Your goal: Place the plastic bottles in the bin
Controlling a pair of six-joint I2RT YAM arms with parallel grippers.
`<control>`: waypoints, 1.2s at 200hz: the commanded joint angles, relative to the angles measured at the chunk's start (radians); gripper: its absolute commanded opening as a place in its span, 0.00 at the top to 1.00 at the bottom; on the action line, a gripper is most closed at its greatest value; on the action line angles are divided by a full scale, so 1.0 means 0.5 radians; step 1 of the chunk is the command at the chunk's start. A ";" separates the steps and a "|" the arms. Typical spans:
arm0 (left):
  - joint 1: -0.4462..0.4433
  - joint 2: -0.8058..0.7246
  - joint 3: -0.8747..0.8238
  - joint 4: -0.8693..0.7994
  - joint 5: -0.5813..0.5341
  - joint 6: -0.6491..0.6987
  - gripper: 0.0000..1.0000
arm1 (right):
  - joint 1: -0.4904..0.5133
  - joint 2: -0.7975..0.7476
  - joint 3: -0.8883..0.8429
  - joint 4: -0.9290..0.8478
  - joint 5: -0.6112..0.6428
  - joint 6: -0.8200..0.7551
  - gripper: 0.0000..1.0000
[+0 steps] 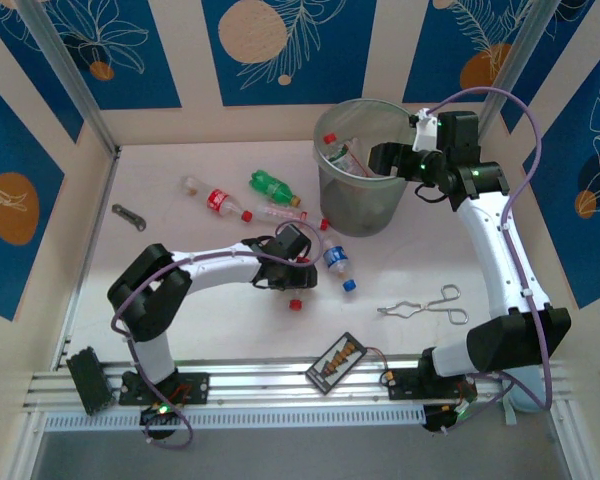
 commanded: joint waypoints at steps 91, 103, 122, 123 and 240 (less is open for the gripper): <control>0.004 -0.457 -0.166 0.100 -0.251 0.221 0.44 | 0.084 -0.095 0.032 0.126 -0.226 0.099 0.13; 0.014 -0.534 -0.174 0.130 -0.286 0.259 0.45 | 0.148 -0.090 0.061 0.148 -0.268 0.109 0.13; 0.050 -0.657 -0.205 0.214 -0.309 0.362 0.50 | 0.294 -0.065 0.124 0.157 -0.257 0.091 0.13; 0.051 -0.663 -0.208 0.218 -0.309 0.369 0.50 | 0.304 -0.064 0.128 0.159 -0.259 0.091 0.13; 0.103 -1.155 -0.429 0.815 -0.127 0.817 0.85 | 0.691 0.414 0.422 0.221 -0.460 0.215 0.05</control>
